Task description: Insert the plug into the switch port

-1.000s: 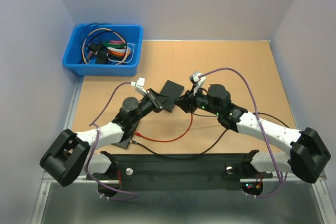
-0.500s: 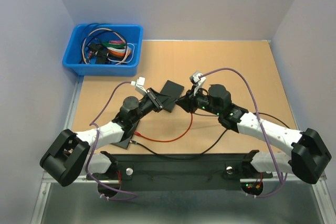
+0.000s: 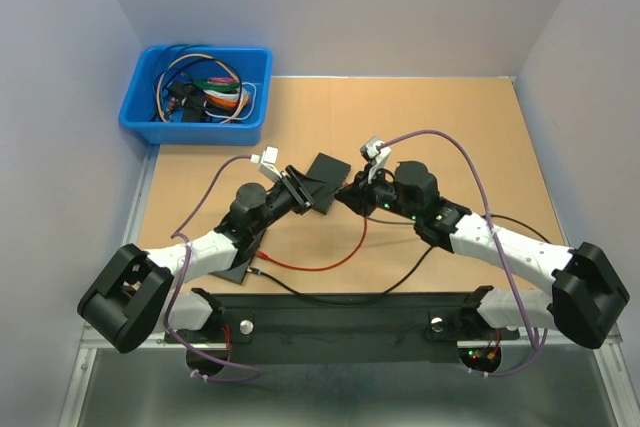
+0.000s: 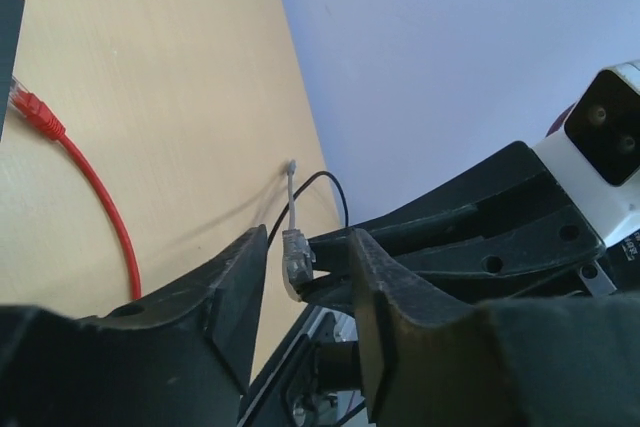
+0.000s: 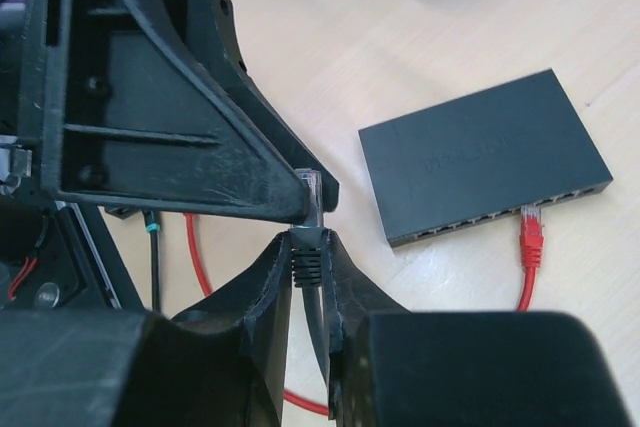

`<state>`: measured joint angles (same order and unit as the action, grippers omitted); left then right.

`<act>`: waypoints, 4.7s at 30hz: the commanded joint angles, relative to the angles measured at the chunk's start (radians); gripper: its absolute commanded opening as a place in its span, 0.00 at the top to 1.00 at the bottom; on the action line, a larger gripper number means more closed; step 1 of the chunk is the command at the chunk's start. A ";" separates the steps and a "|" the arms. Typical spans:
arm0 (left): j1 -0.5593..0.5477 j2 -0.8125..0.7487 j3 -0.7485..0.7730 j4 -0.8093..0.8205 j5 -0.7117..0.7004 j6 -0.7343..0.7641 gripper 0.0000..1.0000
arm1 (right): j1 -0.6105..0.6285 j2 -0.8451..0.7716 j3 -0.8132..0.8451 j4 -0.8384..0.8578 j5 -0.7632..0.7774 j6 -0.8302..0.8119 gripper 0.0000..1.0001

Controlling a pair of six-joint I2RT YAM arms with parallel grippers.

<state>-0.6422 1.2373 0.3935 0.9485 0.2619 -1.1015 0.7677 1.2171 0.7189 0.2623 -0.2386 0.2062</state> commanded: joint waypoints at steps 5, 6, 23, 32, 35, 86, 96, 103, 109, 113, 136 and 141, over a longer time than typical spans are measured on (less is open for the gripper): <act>0.041 -0.050 0.059 -0.215 -0.051 0.165 0.46 | 0.007 -0.039 -0.079 0.016 0.109 0.018 1.00; 0.062 -0.064 0.053 -0.240 -0.059 0.182 0.46 | 0.007 -0.041 -0.085 0.008 0.123 0.019 1.00; 0.328 0.296 0.252 -0.303 0.014 0.485 0.45 | 0.007 0.301 0.005 -0.011 0.330 0.055 1.00; 0.329 0.514 0.352 -0.249 0.071 0.503 0.46 | 0.007 0.453 0.094 -0.005 0.348 0.039 1.00; 0.329 0.551 0.358 -0.215 0.094 0.499 0.47 | 0.007 0.489 0.123 0.003 0.357 0.035 1.00; 0.328 0.587 0.358 -0.198 0.102 0.542 0.49 | 0.008 0.489 0.113 0.092 0.254 0.113 1.00; 0.328 0.584 0.360 -0.208 0.096 0.540 0.50 | 0.008 0.486 0.065 0.052 0.395 0.142 1.00; 0.328 0.582 0.357 -0.208 0.100 0.539 0.50 | 0.008 0.499 0.074 0.060 0.355 0.140 1.00; 0.328 0.587 0.354 -0.206 0.105 0.539 0.50 | 0.008 0.518 0.108 0.060 0.341 0.134 0.99; 0.328 0.584 0.355 -0.205 0.108 0.535 0.50 | 0.008 0.530 0.132 0.061 0.328 0.136 1.00; 0.323 0.603 0.344 -0.182 0.123 0.528 0.50 | 0.018 0.544 0.183 0.072 0.277 0.145 1.00; 0.320 0.614 0.346 -0.171 0.128 0.525 0.50 | 0.027 0.538 0.188 0.071 0.277 0.142 1.00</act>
<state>-0.3172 1.8378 0.7242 0.7521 0.3756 -0.5846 0.7731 1.7630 0.8452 0.2951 0.0513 0.3439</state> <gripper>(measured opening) 0.508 0.195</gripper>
